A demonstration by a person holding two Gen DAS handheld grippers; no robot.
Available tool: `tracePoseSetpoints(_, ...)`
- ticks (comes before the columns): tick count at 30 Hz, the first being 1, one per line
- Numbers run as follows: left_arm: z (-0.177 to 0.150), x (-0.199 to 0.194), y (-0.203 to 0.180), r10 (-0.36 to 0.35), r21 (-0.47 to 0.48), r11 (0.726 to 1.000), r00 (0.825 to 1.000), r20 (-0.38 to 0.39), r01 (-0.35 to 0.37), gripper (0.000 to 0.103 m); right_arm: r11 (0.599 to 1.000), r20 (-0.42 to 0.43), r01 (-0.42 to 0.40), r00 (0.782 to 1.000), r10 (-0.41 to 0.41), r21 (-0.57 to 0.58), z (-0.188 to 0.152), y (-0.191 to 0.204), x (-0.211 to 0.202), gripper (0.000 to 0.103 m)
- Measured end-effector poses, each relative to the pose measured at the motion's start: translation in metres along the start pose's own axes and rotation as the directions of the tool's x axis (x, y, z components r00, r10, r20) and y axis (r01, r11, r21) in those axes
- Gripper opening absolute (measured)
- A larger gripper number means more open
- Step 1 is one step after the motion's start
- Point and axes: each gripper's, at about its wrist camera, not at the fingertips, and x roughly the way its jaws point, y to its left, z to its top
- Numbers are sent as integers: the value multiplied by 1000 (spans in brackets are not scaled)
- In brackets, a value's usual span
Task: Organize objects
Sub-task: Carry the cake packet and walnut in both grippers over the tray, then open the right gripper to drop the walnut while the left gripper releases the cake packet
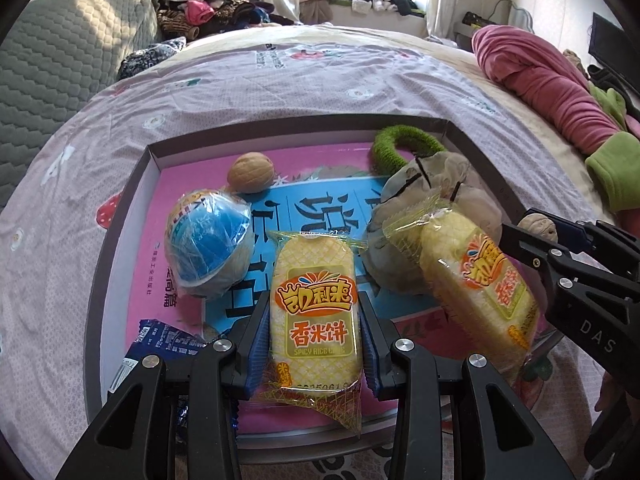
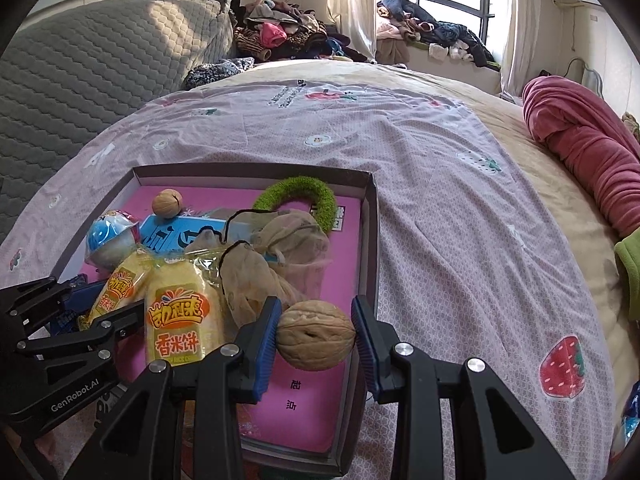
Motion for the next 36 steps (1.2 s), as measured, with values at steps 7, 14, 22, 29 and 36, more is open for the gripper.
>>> tracePoseSetpoints(7, 0, 2, 0, 2, 2, 1000, 1000, -3, -2, 40, 1000, -22, 2, 1000, -2, -8, -2, 1, 7, 37)
tracePoseSetpoints(14, -1, 1, 0, 5, 6, 1000, 1000, -4, -5, 41, 1000, -22, 1, 1000, -1, -12, -3, 2, 6, 37)
tracePoseSetpoints(22, 0, 1, 0, 7, 2, 1000, 1000, -7, -7, 41, 1000, -22, 0, 1000, 0, -10, -3, 2, 6, 37)
tracePoseSetpoints(29, 0, 0, 1, 21, 1, 1000, 1000, -9, -21, 50, 1000, -21, 15, 1000, -15, -17, -3, 2, 4, 37)
tracePoseSetpoints(36, 0, 0, 3, 34, 2, 999, 999, -22, -34, 57, 1000, -16, 16, 1000, -16, -16, -1, 1, 2, 37)
